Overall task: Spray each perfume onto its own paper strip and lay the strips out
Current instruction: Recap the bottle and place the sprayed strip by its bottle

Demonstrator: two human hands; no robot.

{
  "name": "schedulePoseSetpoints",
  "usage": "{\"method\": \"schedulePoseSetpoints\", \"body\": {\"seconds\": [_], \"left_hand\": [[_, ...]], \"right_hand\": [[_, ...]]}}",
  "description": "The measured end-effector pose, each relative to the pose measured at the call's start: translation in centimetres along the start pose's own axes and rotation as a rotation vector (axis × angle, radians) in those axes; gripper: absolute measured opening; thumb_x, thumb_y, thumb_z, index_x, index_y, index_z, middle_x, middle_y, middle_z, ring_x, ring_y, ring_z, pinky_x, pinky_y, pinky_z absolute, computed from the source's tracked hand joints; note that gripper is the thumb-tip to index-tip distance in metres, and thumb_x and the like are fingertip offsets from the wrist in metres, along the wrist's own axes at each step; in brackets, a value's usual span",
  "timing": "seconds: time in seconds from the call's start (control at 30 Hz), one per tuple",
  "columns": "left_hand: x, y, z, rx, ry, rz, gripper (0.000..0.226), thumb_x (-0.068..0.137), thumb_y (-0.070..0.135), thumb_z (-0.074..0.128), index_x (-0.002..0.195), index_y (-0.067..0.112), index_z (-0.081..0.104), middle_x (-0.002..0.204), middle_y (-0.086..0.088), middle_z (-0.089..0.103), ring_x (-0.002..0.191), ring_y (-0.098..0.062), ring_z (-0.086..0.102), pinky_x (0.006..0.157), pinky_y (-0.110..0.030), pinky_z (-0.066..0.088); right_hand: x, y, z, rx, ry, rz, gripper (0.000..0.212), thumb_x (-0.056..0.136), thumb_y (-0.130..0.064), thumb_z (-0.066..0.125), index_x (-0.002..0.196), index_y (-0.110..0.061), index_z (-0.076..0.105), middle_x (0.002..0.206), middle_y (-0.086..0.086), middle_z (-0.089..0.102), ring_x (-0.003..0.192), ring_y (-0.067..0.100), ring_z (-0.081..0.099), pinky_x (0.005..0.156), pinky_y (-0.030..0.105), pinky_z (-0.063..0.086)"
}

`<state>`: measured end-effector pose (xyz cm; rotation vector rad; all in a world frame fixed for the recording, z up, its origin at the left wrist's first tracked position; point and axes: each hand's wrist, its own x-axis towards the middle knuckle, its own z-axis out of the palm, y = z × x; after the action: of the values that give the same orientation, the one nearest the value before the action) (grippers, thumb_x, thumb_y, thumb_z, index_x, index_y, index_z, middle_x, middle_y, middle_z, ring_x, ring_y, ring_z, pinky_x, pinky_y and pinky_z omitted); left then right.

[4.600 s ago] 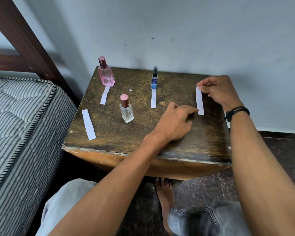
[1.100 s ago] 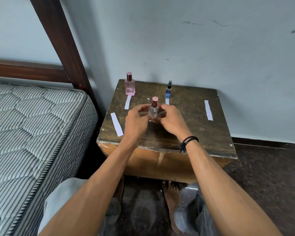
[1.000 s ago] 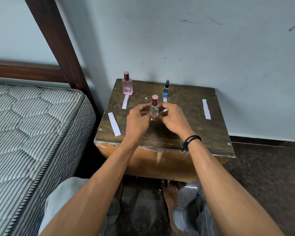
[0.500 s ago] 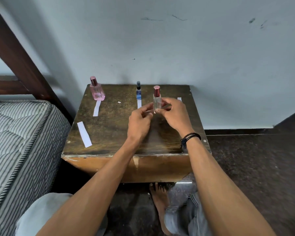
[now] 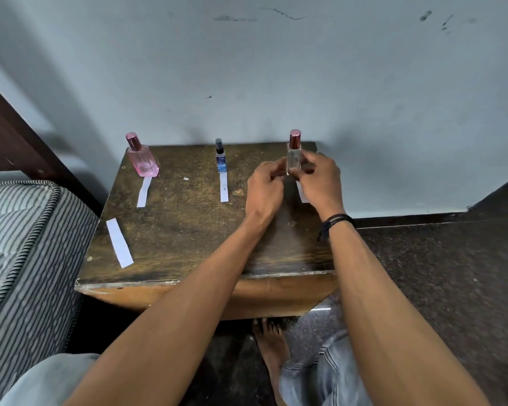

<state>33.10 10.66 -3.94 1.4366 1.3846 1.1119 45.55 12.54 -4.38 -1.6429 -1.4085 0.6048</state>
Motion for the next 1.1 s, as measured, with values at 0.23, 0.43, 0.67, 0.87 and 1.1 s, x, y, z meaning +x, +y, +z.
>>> {"method": "schedulePoseSetpoints", "body": {"seconds": [0.23,0.43,0.67,0.87,1.1], "left_hand": [[1.9,-0.8,1.5,0.002,-0.043,0.012,0.047,0.09,-0.003,0.052,0.133,0.013,0.064,0.131,-0.003,0.064,0.122,-0.016,0.061,0.111,-0.037,0.046],[2.5,-1.4,1.9,0.113,-0.108,0.023,0.062,0.083,-0.004,0.049,0.141,0.016,0.059,0.131,-0.003,0.06,0.124,-0.018,0.058,0.111,-0.038,0.046],[2.6,-1.6,2.0,0.147,-0.144,0.026,0.062,0.083,-0.003,0.048,0.141,0.016,0.058,0.127,-0.006,0.059,0.122,-0.02,0.058,0.111,-0.037,0.046],[2.4,-1.5,1.9,0.16,-0.145,0.051,0.06,0.08,0.007,0.047,0.137,0.021,0.062,0.123,-0.005,0.061,0.119,-0.022,0.06,0.108,-0.041,0.048],[2.3,-1.4,1.8,0.144,-0.134,0.06,0.056,0.084,-0.002,0.05,0.136,0.016,0.062,0.125,-0.006,0.061,0.119,-0.021,0.06,0.108,-0.038,0.048]], "right_hand": [[1.8,0.9,-0.4,0.004,0.03,0.019,0.027,0.086,-0.015,0.078,0.112,-0.024,0.077,0.104,-0.002,0.074,0.094,0.015,0.07,0.084,0.031,0.056],[2.3,1.5,-0.1,-0.007,0.023,0.027,0.027,0.088,-0.013,0.077,0.113,-0.024,0.076,0.105,0.0,0.074,0.094,0.016,0.068,0.083,0.028,0.054],[2.3,1.9,0.2,-0.024,0.013,0.05,0.027,0.088,-0.013,0.077,0.112,-0.025,0.076,0.105,0.003,0.074,0.095,0.019,0.07,0.086,0.032,0.057],[2.2,1.9,0.3,-0.032,0.023,0.06,0.023,0.088,-0.011,0.076,0.107,-0.024,0.076,0.105,0.004,0.074,0.095,0.019,0.07,0.089,0.038,0.058],[2.2,1.9,0.1,-0.012,0.003,0.076,0.029,0.089,-0.009,0.076,0.116,-0.019,0.074,0.106,0.002,0.074,0.097,0.016,0.069,0.086,0.029,0.056]]}}
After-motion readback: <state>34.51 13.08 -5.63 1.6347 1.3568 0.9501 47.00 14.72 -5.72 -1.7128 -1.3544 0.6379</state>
